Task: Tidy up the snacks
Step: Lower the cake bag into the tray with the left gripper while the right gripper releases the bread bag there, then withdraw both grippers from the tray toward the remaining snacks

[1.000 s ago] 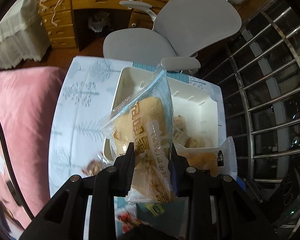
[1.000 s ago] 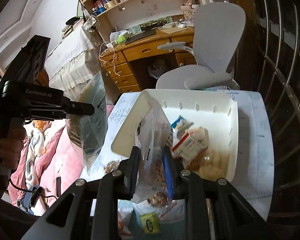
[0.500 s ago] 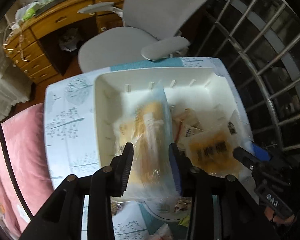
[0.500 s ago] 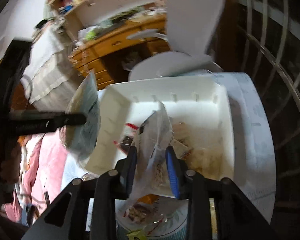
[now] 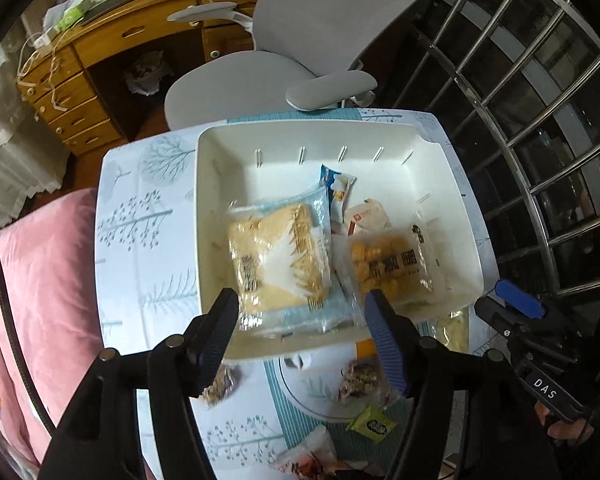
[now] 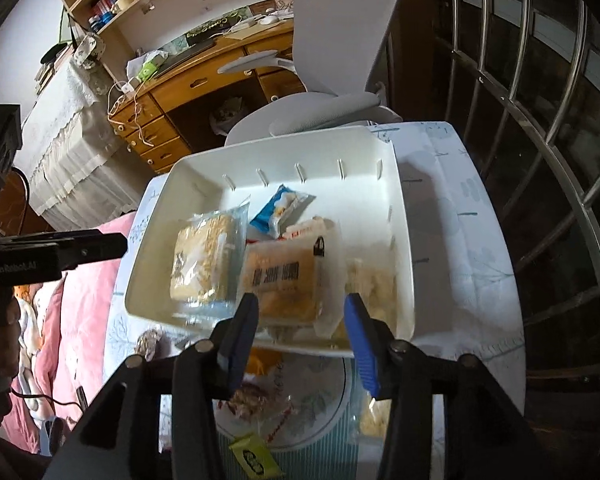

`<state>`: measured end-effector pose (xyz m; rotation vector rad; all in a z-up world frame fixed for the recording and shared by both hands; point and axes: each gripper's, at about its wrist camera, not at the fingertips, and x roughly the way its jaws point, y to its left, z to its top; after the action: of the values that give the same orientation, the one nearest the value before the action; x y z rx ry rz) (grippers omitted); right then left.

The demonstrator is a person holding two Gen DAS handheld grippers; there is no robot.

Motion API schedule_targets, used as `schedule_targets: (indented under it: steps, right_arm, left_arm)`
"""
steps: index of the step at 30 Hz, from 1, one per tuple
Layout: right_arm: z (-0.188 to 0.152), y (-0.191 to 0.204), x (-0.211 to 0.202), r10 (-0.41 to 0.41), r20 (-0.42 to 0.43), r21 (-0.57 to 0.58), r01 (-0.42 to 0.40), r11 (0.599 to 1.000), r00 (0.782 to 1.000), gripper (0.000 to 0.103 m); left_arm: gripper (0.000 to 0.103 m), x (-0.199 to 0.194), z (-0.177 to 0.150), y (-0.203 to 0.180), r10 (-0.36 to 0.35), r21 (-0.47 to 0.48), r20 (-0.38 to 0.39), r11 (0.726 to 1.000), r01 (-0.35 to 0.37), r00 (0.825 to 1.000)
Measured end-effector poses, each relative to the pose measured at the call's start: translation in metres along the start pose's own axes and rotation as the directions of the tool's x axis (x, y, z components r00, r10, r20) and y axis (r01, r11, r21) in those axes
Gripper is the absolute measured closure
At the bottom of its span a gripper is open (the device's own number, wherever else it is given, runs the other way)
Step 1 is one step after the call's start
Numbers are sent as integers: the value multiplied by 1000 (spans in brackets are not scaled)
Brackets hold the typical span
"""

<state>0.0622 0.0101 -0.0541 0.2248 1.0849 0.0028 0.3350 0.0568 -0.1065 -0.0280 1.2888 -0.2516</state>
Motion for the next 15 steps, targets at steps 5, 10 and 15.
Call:
schedule_targets:
  steps: [5, 10, 15]
  right_arm:
    - [-17, 7, -11, 31, -12, -5, -32, 999, 999, 52]
    - [-41, 21, -18, 67, -50, -57, -69, 996, 997, 44]
    - [-69, 30, -20, 94, -111, -104, -106, 989, 989, 44]
  left_arm:
    - [38, -19, -27, 6, 27, -50, 12, 998, -26, 1000]
    - [29, -37, -60, 14, 69, -122, 16, 990, -66, 998]
    - [29, -46, -94, 23, 81, -194, 7, 978, -78, 997]
